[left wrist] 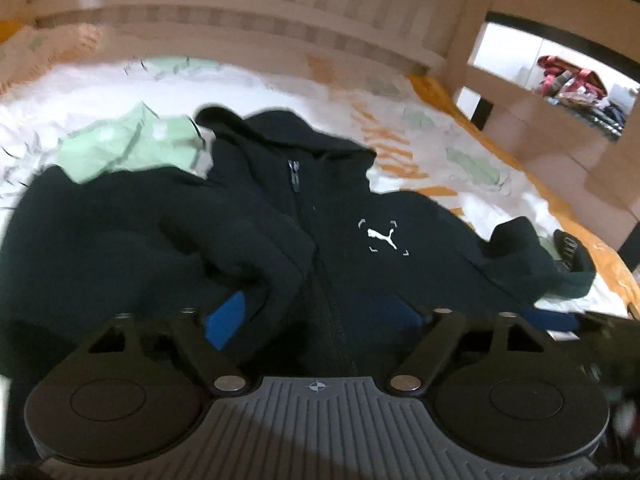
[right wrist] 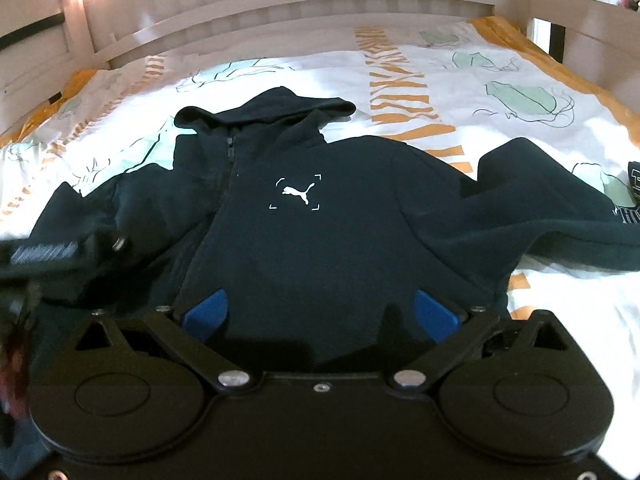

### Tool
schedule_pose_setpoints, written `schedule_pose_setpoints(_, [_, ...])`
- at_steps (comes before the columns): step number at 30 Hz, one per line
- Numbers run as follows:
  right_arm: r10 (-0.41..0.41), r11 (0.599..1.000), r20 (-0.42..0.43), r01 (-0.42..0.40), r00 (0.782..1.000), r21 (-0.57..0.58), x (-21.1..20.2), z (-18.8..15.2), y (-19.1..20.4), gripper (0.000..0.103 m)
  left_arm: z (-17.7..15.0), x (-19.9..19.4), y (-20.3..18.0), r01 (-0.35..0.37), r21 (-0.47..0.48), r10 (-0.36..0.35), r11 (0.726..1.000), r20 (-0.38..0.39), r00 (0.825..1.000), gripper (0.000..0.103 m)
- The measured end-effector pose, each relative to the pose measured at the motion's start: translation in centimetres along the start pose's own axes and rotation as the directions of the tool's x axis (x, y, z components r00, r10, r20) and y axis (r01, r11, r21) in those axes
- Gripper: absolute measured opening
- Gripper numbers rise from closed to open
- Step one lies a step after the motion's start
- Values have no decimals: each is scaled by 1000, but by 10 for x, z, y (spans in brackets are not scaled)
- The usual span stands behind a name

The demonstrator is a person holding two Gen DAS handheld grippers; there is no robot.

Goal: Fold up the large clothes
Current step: 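Fold the held sleeve across the hoodie body and open the left tool, then grasp the other hoodie sleeve with the right tool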

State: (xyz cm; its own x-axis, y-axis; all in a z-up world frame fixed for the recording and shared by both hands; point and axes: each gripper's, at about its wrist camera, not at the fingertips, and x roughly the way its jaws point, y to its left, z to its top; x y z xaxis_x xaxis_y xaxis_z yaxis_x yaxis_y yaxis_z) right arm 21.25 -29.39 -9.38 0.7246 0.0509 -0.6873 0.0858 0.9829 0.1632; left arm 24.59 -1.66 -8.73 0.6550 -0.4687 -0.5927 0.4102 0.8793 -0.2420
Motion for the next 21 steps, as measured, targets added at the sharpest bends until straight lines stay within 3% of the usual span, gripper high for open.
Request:
schedule_pose_setpoints(5, [42, 999, 21, -42, 999, 3, 1, 7, 10, 100, -19, -39, 21, -123, -2, 123, 992, 65, 990, 82])
schedule_pose_setpoints(9, [72, 997, 32, -71, 997, -43, 7, 17, 31, 100, -30, -54, 48, -267, -50, 270, 963, 74, 960, 83])
schedule_pose_setpoints(11, [88, 994, 37, -85, 995, -73, 11, 22, 46, 100, -34, -47, 68, -303, -102, 308, 947, 35, 951, 83])
schedule_pose_setpoints(15, [114, 983, 43, -107, 993, -150, 23, 31, 81, 99, -46, -23, 93, -328, -179, 324, 927, -54, 945, 92])
schedule_pose_setpoints(21, [133, 962, 28, -122, 991, -246, 49, 37, 131, 100, -48, -19, 91, -312, -175, 313, 934, -23, 949, 97])
